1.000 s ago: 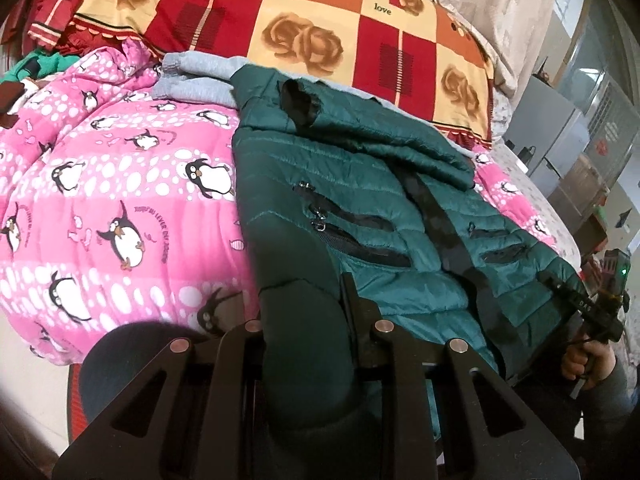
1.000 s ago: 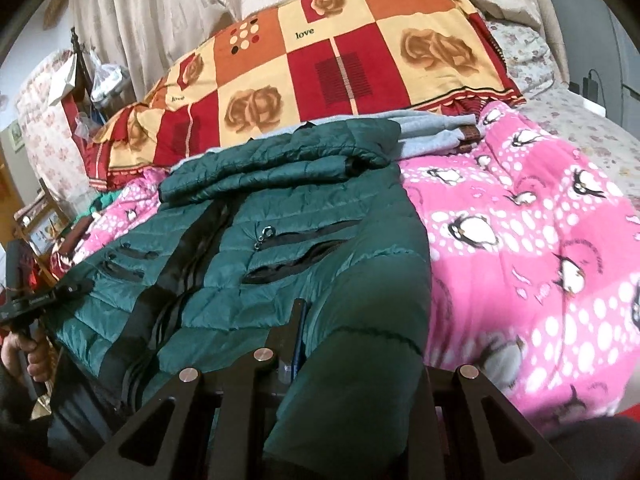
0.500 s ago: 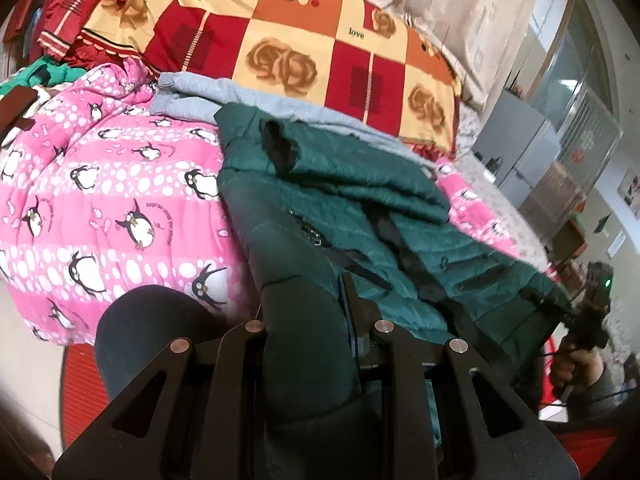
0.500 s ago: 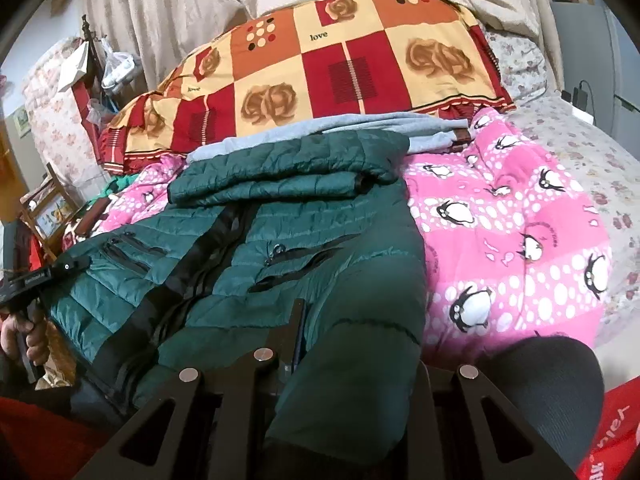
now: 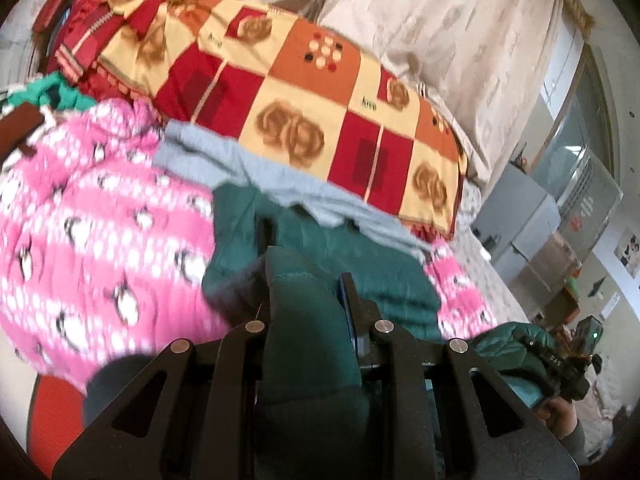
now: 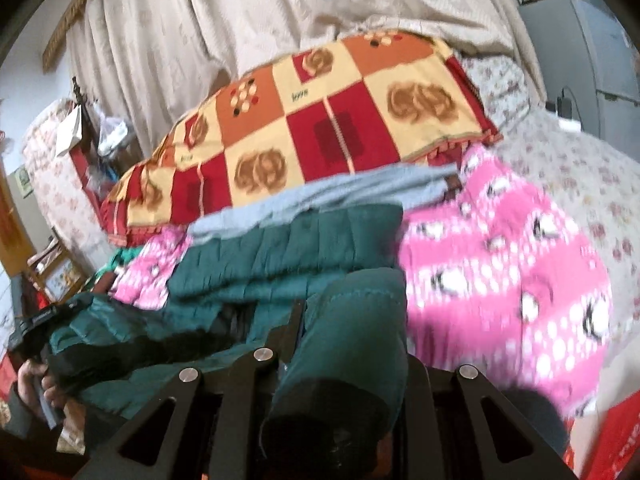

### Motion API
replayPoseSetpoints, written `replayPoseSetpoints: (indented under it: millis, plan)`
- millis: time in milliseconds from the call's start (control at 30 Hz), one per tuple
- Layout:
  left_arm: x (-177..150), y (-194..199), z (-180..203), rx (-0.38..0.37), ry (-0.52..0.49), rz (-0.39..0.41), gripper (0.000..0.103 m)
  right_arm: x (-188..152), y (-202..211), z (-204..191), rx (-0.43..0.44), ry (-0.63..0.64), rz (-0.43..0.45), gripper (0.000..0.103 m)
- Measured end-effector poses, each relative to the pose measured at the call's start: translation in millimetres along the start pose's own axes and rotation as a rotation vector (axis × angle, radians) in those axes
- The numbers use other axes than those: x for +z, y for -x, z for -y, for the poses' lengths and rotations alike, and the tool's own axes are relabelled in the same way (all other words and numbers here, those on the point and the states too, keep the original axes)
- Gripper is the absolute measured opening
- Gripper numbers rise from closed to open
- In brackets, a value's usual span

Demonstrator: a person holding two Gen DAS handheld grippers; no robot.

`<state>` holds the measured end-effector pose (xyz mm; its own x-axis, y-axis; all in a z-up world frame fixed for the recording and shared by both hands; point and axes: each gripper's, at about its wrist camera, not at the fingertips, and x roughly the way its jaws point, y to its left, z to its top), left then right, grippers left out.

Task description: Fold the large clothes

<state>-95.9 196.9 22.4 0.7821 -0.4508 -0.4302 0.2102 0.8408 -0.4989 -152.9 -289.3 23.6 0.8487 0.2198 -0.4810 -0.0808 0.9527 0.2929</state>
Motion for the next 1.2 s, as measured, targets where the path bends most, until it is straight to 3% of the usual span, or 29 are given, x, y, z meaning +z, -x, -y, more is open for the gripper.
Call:
replayPoseSetpoints:
  millis: [300, 500, 600, 800, 900, 1200]
  plan:
    - [62, -40, -1, 0.041, 0.079, 0.116, 0.019, 76, -54, -2, -0.067, -0.035, 0.129, 0.018]
    - [103, -107, -15, 0.098, 0.126, 0.092, 0.019, 117, -122, 12, -0.101, -0.046, 0.082, 0.018]
    - [117, -150, -20, 0.163, 0.107, 0.061, 0.019, 129, -164, 21, -0.129, -0.038, 0.042, 0.018]
    - [109, -240, -53, 0.335, 0.115, -0.04, 0.019, 125, -261, 34, -0.179, -0.006, -0.113, 0.019]
    - [97, -269, -66, 0.387, 0.103, -0.064, 0.019, 119, -291, 35, -0.213, 0.044, -0.144, 0.019]
    - [83, -316, -86, 0.447, 0.09, -0.124, 0.022, 107, -356, 52, -0.187, 0.034, -0.262, 0.025]
